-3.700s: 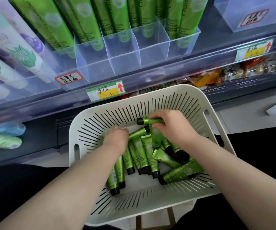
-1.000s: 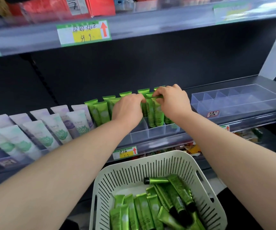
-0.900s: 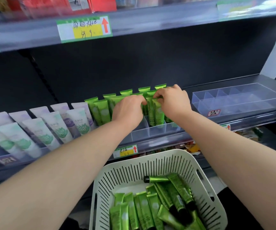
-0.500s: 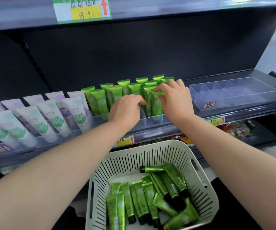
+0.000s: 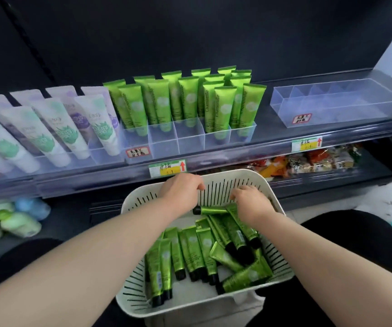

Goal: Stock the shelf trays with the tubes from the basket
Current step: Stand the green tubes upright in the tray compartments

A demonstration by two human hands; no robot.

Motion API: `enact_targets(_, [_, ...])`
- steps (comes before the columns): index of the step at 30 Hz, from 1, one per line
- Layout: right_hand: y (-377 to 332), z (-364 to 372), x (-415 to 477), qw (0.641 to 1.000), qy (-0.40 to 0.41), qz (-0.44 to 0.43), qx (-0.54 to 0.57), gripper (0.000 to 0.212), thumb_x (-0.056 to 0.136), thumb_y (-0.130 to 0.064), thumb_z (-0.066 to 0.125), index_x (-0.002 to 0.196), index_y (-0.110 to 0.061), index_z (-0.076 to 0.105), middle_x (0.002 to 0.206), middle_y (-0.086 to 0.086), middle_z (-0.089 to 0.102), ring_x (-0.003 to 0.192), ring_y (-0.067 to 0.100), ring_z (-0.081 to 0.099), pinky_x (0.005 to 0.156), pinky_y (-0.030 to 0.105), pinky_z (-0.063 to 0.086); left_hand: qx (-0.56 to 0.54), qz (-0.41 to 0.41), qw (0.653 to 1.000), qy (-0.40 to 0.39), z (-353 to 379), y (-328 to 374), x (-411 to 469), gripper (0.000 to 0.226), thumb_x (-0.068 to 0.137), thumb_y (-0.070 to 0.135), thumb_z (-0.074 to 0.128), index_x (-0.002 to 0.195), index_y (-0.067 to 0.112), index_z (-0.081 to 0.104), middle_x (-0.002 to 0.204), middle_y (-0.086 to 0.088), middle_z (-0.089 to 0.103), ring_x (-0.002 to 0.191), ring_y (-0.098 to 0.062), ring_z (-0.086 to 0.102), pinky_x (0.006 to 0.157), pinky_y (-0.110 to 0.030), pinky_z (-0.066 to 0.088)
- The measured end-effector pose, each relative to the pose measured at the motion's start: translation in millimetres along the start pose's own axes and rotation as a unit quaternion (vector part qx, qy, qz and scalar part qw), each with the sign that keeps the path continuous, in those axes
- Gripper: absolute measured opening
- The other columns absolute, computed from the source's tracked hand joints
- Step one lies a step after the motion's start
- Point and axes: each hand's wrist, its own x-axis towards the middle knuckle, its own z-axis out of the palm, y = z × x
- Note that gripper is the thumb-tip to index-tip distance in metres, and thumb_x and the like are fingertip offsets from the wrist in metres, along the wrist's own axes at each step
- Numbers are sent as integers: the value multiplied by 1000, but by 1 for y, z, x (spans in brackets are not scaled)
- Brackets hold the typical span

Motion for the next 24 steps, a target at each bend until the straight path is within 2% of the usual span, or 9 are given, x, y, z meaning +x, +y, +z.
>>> enact_targets(3, [3,24,6,995,-90,35,28,50,84,1,47,132,-13,48,128,11,53,119,29,50,98,38,44,6,-4,998,-68,22,-11,-3,39,88,1,50,109,30,67,115,1,66,105,-23,61,85,-35,52])
enact_targets(6, [4,42,13,987,-149,57,36,47,90,0,45,135,-9,42,127,15,54,116,29,54,95,36,46,-2,-15,993,-119,39,-21,-7,39,87,-3,49,112,22,67,111,-4,66,101,-24,62,85,-37,52])
enact_targets(8, [2,55,16,982,-172,77,29,43,93,-3,42,135,-4,38,130,19,51,117,32,53,97,37,45,-17,-26,990,-135,51,-31,-8,40,86,-4,49,112,20,67,112,-4,66,101,-23,62,87,-37,52])
enact_targets(12, [-1,74,21,977,-174,121,11,63,90,-2,44,147,-5,18,141,25,38,125,36,46,103,40,41,-35,-41,987,-152,67,-49,-7,42,85,-6,53,117,18,66,120,-4,64,111,-22,60,94,-35,49])
enact_targets(16, [-4,85,19,986,-128,99,-31,60,88,-8,57,143,-5,31,137,18,45,120,32,51,98,39,46,-49,-51,985,-155,76,-55,-6,42,87,-6,55,120,17,65,124,-3,63,116,-20,58,99,-34,47])
enact_targets(20, [-12,83,21,987,-144,68,-28,26,89,-9,54,115,-12,56,110,9,61,98,28,61,79,36,52,-59,-53,984,-162,84,-53,-8,39,89,-4,54,119,18,65,122,-2,63,113,-19,58,97,-35,49])
enact_targets(22, [-12,72,23,987,-140,72,20,21,91,-14,50,111,-11,55,103,8,63,90,26,61,71,33,52,-60,-51,982,-170,87,-51,-9,40,89,-5,53,118,19,65,122,-2,63,112,-19,59,96,-36,50])
enact_targets(24, [-11,59,23,989,-116,64,68,30,92,-22,49,120,-10,48,95,6,62,84,24,60,64,31,51,-55,-47,982,-173,90,-50,-9,40,89,-5,53,118,20,65,122,-1,63,111,-19,59,95,-36,51])
